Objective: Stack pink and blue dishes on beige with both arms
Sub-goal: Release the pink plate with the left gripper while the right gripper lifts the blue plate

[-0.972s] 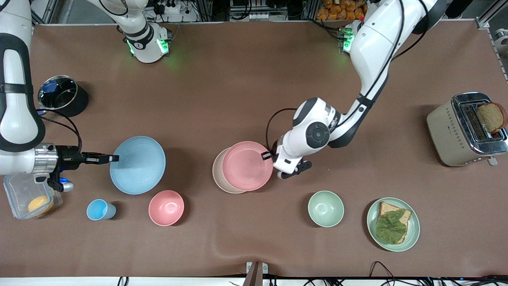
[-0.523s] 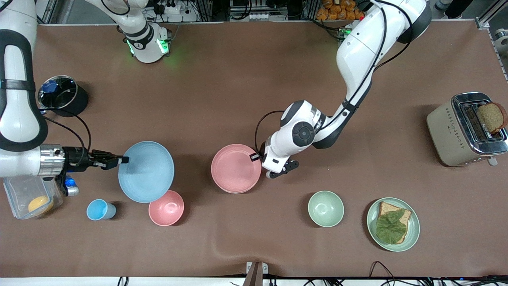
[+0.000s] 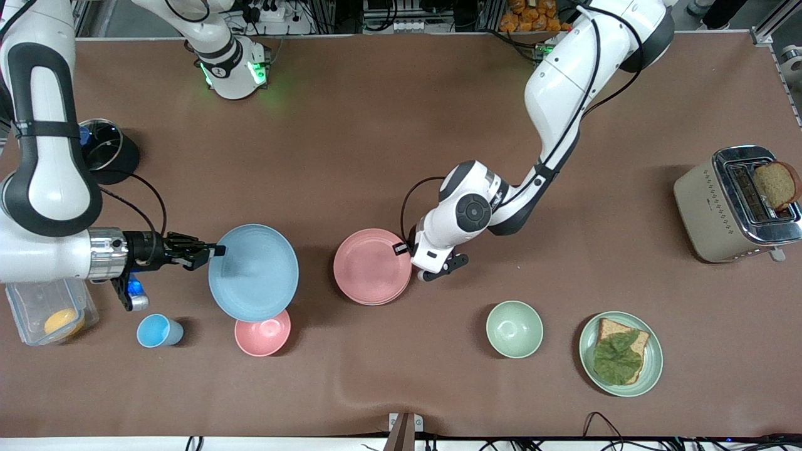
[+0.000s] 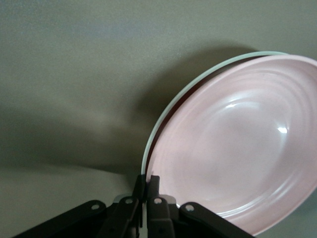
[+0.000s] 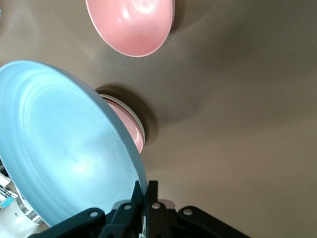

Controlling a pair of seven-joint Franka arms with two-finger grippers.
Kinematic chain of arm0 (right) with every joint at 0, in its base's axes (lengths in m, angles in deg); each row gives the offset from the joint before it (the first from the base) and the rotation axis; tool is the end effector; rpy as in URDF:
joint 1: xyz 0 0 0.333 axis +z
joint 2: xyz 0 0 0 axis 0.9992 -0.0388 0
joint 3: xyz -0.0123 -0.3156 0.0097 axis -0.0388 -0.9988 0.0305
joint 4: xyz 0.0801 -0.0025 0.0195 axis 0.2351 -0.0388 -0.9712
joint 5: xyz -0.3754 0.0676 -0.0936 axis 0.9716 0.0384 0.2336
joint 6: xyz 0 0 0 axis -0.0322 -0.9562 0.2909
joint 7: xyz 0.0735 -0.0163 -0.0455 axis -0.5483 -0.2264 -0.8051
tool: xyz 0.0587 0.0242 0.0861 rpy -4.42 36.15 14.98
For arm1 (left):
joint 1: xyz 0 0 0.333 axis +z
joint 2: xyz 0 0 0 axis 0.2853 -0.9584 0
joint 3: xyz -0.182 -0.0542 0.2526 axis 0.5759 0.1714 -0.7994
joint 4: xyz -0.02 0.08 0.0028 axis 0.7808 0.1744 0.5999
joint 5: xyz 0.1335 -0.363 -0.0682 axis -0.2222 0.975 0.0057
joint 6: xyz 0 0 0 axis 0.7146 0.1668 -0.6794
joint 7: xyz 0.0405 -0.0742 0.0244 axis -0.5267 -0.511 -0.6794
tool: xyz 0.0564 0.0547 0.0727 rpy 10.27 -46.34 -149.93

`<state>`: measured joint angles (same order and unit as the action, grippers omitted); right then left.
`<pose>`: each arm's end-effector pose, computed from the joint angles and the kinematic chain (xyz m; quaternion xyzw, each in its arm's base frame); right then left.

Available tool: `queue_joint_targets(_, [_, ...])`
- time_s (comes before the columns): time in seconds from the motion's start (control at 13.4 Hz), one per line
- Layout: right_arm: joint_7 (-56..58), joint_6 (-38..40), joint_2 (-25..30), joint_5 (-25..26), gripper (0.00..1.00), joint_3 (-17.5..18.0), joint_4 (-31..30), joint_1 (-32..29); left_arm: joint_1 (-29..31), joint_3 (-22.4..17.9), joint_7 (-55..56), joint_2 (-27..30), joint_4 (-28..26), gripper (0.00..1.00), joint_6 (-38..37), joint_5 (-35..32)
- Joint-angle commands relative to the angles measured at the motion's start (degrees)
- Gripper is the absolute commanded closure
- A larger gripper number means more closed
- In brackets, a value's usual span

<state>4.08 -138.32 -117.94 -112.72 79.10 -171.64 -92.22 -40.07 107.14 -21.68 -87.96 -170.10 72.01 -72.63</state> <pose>0.6668 0.0355 0.3666 -0.8978 0.2523 0.2124 0.2918 0.5697 -0.4712 0.1973 0.9580 0.2153 -0.0848 0.1694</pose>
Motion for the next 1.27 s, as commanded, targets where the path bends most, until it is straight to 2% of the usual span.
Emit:
queue_joint_targets(0.0, [-0.9,-0.5,-0.6,-0.9,1.00,-0.5,0.0,2.2,-1.2,-1.0,1.6,-0.9,1.5,0.78,0.3,0.9])
queue_joint_targets(0.07, [-0.9,-1.9,-0.5,-0.5,1.00,-0.5,-1.1,2.7,-1.2,-1.0,2.8,-1.0,1.5,0.48,0.4,1.0])
queue_joint_targets(0.15, [-0.7,-3.4,-0.2,-0.5,1.00,-0.5,-2.7,3.2,-1.7,-1.0,4.1,-0.9,1.4,0.00,0.3,0.7])
queue_joint_targets(0.45, [-0.1,-8.1,0.8,2.1,1.00,-0.6,-6.1,6.7,-0.9,-1.0,6.4,3.3,0.3,0.00,-2.6,0.4])
queue_joint_targets(0.6, [0.0,-10.6,1.6,4.1,1.00,-0.6,-7.8,8.0,1.2,-1.4,6.4,8.7,0.3,0.00,-10.0,0.2])
queue_joint_targets(0.82, [-0.5,-15.2,1.6,4.1,1.00,-0.6,-9.9,11.1,6.0,-1.4,3.7,17.5,0.1,0.00,-20.5,-3.5])
queue_joint_targets(0.97, [-0.9,-17.9,1.1,4.1,1.00,-0.6,-11.4,12.2,9.2,-1.3,-3.2,22.0,0.0,0.00,-28.3,-6.1])
queue_joint_targets(1.2, [-1.6,-20.2,0.0,4.1,1.00,-0.6,-11.5,14.6,15.0,-1.3,-11.0,27.6,0.0,0.00,-36.3,-6.7])
